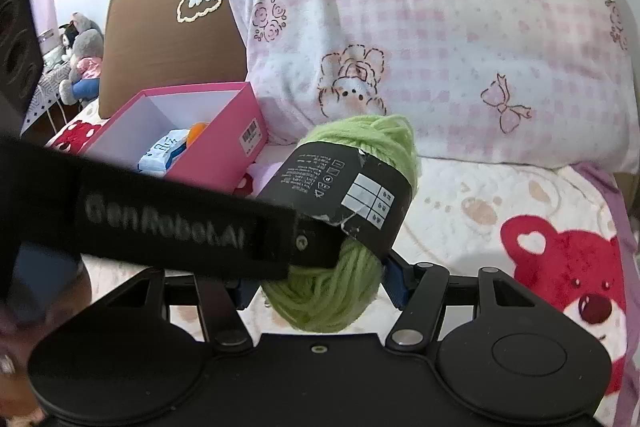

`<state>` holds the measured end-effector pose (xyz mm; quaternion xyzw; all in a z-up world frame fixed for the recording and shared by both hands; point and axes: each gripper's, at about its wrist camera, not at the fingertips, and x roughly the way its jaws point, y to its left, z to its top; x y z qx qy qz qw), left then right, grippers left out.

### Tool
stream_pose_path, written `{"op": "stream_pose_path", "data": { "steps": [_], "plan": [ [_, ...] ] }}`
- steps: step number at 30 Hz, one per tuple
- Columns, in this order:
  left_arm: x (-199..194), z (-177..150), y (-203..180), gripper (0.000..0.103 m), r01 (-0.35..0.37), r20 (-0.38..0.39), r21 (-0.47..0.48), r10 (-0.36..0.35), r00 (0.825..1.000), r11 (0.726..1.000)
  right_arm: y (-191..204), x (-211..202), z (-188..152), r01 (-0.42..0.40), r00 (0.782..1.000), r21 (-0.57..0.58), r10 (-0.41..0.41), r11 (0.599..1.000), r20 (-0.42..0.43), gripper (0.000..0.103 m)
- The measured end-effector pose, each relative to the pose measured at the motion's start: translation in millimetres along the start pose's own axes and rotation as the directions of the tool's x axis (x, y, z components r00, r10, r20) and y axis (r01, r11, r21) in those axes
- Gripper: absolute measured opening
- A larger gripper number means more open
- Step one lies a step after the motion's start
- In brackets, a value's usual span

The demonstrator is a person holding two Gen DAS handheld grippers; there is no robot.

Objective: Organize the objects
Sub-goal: 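Lift and carry the green yarn ball with the left gripper toward the pink box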

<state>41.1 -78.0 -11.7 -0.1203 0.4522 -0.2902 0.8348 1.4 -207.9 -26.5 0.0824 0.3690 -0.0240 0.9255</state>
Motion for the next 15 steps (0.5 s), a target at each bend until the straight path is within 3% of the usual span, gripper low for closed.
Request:
{"op": "stream_pose_path", "data": {
  "steps": [9, 15],
  "plan": [
    [-36.2, -7.6, 28.0, 0.046, -0.017, -0.024, -0.05, 0.016, 1.0, 0.999, 43.3, -4.8, 1.2, -0.013, 0.999, 0.004, 0.013, 1.0, -0.032, 0.066],
    [-59.3, -3.4, 36.1, 0.047, -0.068, -0.044, -0.062, 0.066, 0.997, 0.996, 60.6, -5.1, 14.5, -0.08, 0.995, 0.006, 0.08, 0.997, -0.062, 0.066]
  ]
}}
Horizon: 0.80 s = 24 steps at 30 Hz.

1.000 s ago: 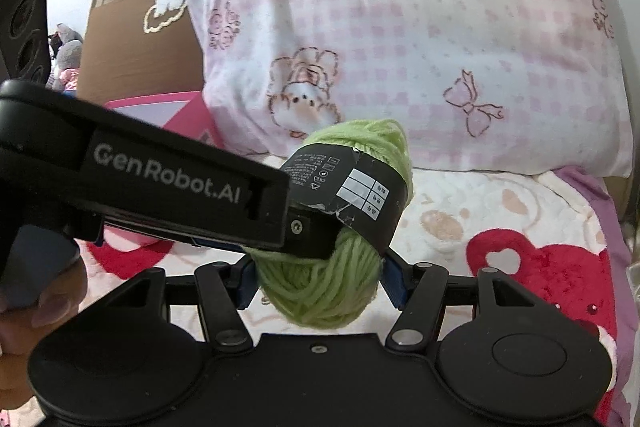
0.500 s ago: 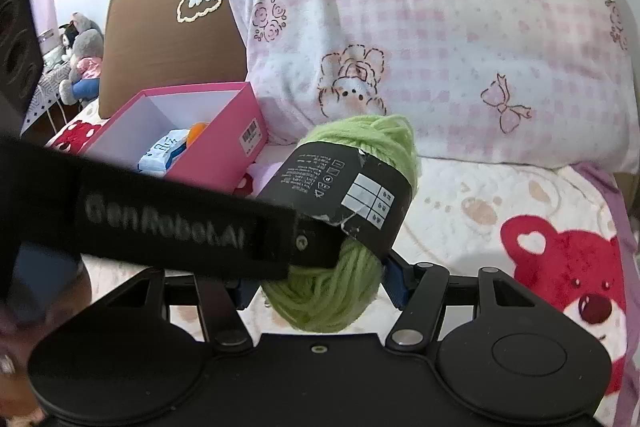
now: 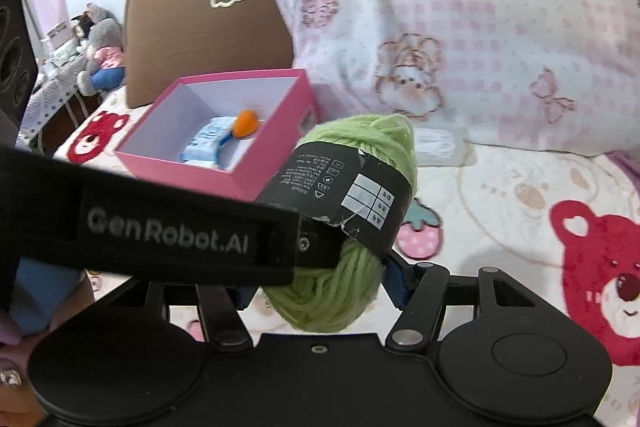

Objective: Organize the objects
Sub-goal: 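Lift and carry the green yarn ball with the left gripper toward the pink box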

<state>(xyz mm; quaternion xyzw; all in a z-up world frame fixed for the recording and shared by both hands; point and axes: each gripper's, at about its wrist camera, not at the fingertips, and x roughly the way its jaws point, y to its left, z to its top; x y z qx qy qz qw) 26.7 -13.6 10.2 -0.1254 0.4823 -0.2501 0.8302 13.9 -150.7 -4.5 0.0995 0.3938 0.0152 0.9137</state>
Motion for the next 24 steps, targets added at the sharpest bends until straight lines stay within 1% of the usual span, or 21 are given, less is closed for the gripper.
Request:
{"op": "stream_pose_path", "data": {
  "steps": [3, 7, 11, 13, 16, 20, 24],
  "plan": [
    [-18.2, 6.2, 8.9, 0.046, -0.001, -0.006, -0.016, 0.0, 1.0, 1.0, 10.2, -3.9, 7.4, -0.046, 0.999, -0.006, 0.046, 0.999, 0.005, 0.066],
    [-40.4, 10.3, 18.8, 0.047, 0.018, 0.004, -0.034, -0.018, 1.0, 0.999, 24.6, -12.1, 16.8, -0.072, 0.997, -0.025, 0.073, 0.997, 0.009, 0.067],
    [-54.6, 9.1, 27.7, 0.047, 0.027, 0.006, -0.071, -0.027, 1.0, 0.997, 32.8, -16.8, 25.1, -0.112, 0.993, -0.032, 0.111, 0.993, -0.026, 0.067],
    [-60.4, 9.2, 31.8, 0.047, 0.037, 0.007, -0.084, -0.036, 0.999, 0.996, 38.7, -19.4, 27.2, -0.118, 0.993, -0.048, 0.116, 0.992, -0.034, 0.068],
    [-68.5, 9.5, 37.3, 0.047, 0.054, 0.009, -0.089, -0.054, 0.999, 0.995, 49.0, -22.9, 28.5, -0.11, 0.993, -0.082, 0.107, 0.991, -0.038, 0.068],
    [-77.1, 11.4, 47.6, 0.047, 0.104, 0.017, -0.12, -0.103, 0.995, 0.987, 68.3, -26.8, 30.1, -0.044, 0.999, -0.158, 0.042, 0.987, -0.016, 0.069],
    [-86.8, 17.6, 54.8, 0.048, 0.112, 0.022, -0.113, -0.11, 0.994, 0.987, 81.6, -24.7, 38.6, -0.028, 1.0, -0.189, 0.026, 0.982, -0.012, 0.069]
  ]
}}
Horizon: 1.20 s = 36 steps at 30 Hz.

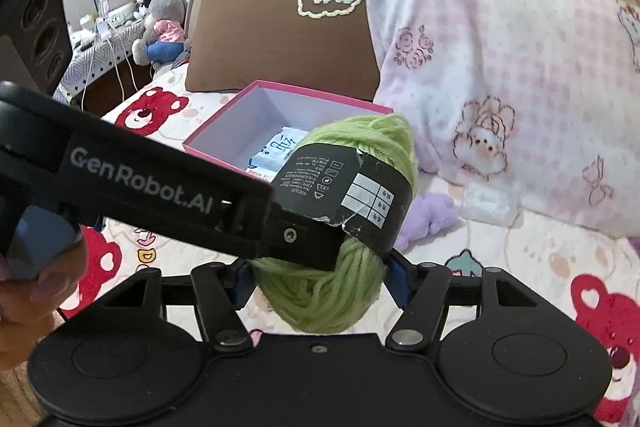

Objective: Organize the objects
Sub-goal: 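Lift and carry the green yarn ball with the left gripper toward the pink box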

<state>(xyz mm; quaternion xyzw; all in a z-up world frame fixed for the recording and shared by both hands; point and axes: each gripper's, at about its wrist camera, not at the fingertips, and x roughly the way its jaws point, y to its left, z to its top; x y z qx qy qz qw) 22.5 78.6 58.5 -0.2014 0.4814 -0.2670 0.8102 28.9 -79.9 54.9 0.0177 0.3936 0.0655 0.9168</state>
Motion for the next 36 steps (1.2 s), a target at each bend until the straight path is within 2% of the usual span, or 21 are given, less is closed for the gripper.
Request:
{"op": "stream_pose_path", "data": {
  "steps": [3, 11, 14, 22, 24, 28, 33, 36],
  "plan": [
    [-11.4, 11.3, 6.1, 0.048, 0.004, 0.015, 0.005, -0.004, 1.0, 1.0, 4.7, 1.6, 12.2, -0.012, 1.0, -0.013, 0.012, 1.0, 0.006, 0.068],
    [-47.1, 27.0, 23.3, 0.048, 0.03, 0.134, 0.013, -0.032, 0.99, 0.999, 31.1, -0.8, 42.4, -0.005, 0.999, -0.118, 0.011, 0.993, 0.053, 0.068],
    [-49.5, 38.9, 32.7, 0.048, 0.029, 0.142, -0.001, -0.029, 0.989, 1.0, 30.5, 7.4, 55.2, -0.016, 0.999, -0.105, 0.021, 0.994, 0.045, 0.068],
    [-37.3, 62.9, 50.6, 0.048, 0.031, 0.13, -0.011, -0.029, 0.991, 0.999, 26.1, 35.5, 77.4, -0.038, 0.999, -0.11, 0.034, 0.993, -0.035, 0.068],
    [-34.5, 69.4, 53.7, 0.048, 0.024, 0.13, -0.008, -0.023, 0.991, 1.0, 22.0, 43.4, 83.2, -0.046, 0.998, -0.096, 0.042, 0.994, -0.039, 0.068],
    [-25.5, 89.4, 67.8, 0.048, 0.032, 0.128, -0.02, -0.029, 0.991, 0.999, 8.9, 62.2, 96.9, -0.065, 0.997, 0.003, 0.065, 0.998, -0.037, 0.068],
    [-12.1, 96.9, 94.3, 0.048, 0.058, 0.167, -0.04, -0.051, 0.985, 0.997, 7.1, 90.3, 100.7, -0.069, 0.997, 0.011, 0.069, 0.998, -0.023, 0.068],
    [0.1, 99.0, 113.0, 0.048, 0.06, 0.164, -0.052, -0.05, 0.985, 0.997, 10.0, 110.3, 98.0, -0.062, 0.998, -0.004, 0.062, 0.998, -0.03, 0.068]
  ]
}}
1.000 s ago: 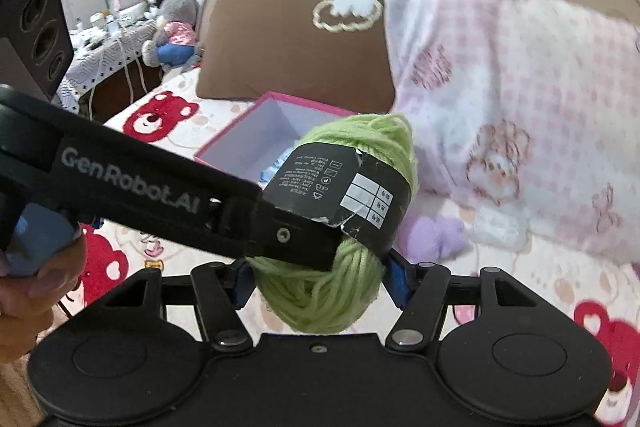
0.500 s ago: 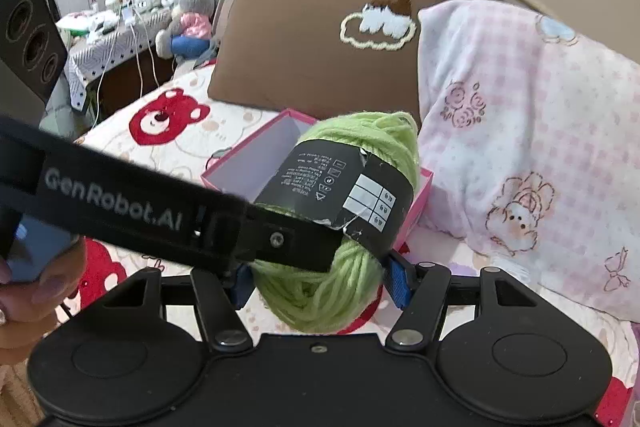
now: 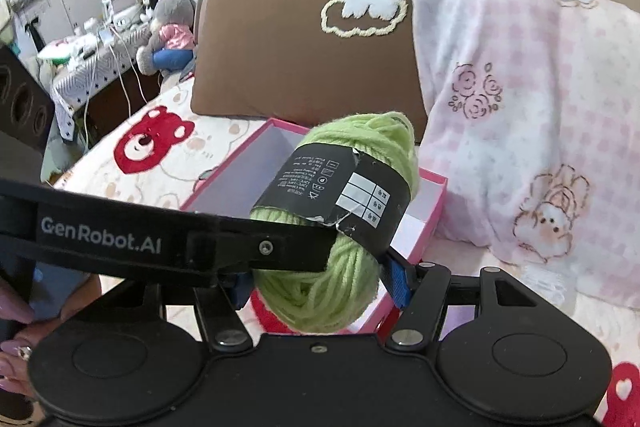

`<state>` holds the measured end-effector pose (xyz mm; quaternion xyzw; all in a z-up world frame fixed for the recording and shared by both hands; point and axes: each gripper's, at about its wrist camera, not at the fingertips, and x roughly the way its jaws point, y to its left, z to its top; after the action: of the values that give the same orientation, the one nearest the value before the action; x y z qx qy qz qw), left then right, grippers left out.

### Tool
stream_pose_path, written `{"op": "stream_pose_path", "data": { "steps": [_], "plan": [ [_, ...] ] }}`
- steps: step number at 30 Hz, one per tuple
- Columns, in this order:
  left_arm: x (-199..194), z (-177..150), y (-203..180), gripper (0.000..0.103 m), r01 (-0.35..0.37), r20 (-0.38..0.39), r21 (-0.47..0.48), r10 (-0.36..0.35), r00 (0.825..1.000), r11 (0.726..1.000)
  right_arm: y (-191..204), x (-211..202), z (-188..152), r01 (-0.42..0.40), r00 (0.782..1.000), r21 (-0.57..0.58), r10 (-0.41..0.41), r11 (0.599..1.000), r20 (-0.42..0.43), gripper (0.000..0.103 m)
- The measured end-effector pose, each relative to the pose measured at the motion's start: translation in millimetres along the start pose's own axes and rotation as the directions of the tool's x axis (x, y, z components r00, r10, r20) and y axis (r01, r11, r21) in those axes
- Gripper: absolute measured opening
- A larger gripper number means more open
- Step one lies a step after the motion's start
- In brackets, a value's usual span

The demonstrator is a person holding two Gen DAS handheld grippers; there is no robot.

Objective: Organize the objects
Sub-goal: 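Lift and carry the green yarn ball with the left gripper toward the pink box, then lower the green yarn ball into the pink box beside the wet-wipe packs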

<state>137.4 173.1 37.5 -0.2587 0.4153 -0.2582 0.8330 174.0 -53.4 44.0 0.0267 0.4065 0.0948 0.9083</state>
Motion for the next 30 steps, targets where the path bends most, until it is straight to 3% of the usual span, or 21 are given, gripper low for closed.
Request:
{"op": "stream_pose_path", "data": {
  "steps": [7, 13, 22, 30],
  "plan": [
    [18.5, -2.1, 36.4, 0.048, -0.017, -0.014, -0.01, 0.016, 1.0, 1.0, -11.7, 37.0, -9.4, -0.075, 0.997, 0.103, 0.076, 0.992, -0.014, 0.068],
    [26.8, -4.2, 52.8, 0.048, -0.036, -0.03, 0.02, 0.037, 0.999, 0.999, -2.1, 55.7, -20.1, -0.06, 0.998, 0.061, 0.06, 0.996, -0.002, 0.068],
    [42.3, 0.4, 76.4, 0.048, -0.084, -0.041, 0.047, 0.086, 0.995, 0.995, -7.1, 92.7, -17.1, -0.074, 0.997, 0.143, 0.078, 0.987, -0.028, 0.068],
    [53.6, 3.8, 96.5, 0.048, -0.118, -0.059, 0.064, 0.121, 0.991, 0.991, -0.7, 121.3, -18.4, -0.06, 0.996, 0.13, 0.068, 0.99, -0.059, 0.068]
  ]
}}
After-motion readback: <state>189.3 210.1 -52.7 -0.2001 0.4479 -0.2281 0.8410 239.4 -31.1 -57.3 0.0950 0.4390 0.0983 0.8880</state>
